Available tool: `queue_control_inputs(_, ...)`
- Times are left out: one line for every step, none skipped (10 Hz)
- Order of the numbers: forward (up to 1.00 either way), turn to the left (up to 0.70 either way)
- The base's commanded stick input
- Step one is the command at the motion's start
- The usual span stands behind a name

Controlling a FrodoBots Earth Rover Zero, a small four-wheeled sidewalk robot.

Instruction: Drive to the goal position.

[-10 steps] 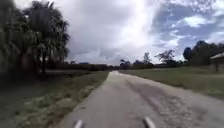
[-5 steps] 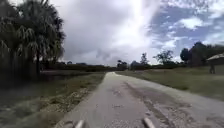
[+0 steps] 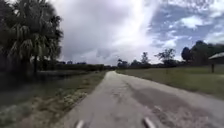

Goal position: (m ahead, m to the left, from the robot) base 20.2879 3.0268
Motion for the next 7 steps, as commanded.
queue_control_inputs(0.70, 0.00)
queue_control_inputs(0.70, 0.00)
queue_control_inputs(0.70, 0.00)
queue_control_inputs(0.70, 0.00)
queue_control_inputs(0.70, 0.00)
queue_control_inputs(0.70, 0.00)
queue_control_inputs(0.70, 0.00)
